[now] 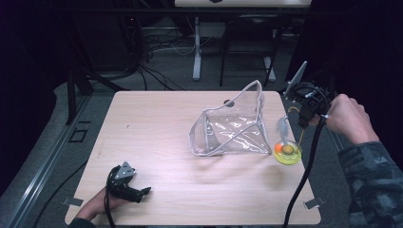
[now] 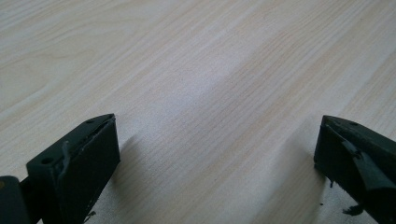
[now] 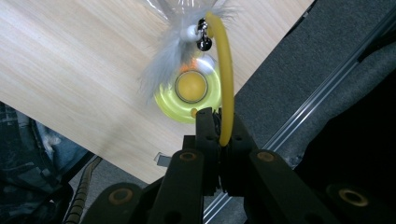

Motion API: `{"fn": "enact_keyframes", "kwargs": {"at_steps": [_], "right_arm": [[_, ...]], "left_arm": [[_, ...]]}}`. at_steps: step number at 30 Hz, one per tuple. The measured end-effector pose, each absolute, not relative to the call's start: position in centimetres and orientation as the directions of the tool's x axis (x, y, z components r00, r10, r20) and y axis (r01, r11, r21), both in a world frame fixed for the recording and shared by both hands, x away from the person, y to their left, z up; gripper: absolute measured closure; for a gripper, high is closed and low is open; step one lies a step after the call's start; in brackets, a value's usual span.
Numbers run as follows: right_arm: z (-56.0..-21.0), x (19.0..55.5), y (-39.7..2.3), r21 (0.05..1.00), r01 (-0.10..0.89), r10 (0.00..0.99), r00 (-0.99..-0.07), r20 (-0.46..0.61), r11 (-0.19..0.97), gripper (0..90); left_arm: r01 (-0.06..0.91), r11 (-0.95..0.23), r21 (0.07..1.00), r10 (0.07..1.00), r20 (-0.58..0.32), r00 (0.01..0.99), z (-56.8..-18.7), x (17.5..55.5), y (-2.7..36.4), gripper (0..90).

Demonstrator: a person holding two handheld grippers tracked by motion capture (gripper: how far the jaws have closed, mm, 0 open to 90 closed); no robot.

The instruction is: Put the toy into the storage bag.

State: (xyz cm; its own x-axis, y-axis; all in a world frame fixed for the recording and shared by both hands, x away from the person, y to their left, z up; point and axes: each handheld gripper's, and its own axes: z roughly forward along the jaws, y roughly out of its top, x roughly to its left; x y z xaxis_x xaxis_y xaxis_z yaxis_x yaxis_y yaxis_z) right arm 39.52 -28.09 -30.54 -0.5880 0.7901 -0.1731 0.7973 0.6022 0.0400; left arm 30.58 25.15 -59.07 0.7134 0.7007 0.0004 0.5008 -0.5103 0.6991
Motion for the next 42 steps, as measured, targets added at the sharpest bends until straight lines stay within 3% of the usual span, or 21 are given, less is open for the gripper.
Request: {"fn": "enact_keyframes", "kwargs": {"at_steps": [14, 42], "right_arm": [[-28.3, 41.2, -29.1, 0.078, 0.812, 0.81, -0.56, -0.175, 0.579, 87.2], [-23.6, 42.2, -27.2, 0.128, 0.8, 0.798, -0.545, -0.258, 0.587, 87.1]], "left_arm": [[0.501, -0.509, 0.7, 0.701, 0.0, 0.713, -59.1, 30.6, 25.2, 0.1], [0.501, -0.51, 0.699, 0.701, 0.0, 0.714, -59.1, 30.6, 25.2, 0.1]]}}
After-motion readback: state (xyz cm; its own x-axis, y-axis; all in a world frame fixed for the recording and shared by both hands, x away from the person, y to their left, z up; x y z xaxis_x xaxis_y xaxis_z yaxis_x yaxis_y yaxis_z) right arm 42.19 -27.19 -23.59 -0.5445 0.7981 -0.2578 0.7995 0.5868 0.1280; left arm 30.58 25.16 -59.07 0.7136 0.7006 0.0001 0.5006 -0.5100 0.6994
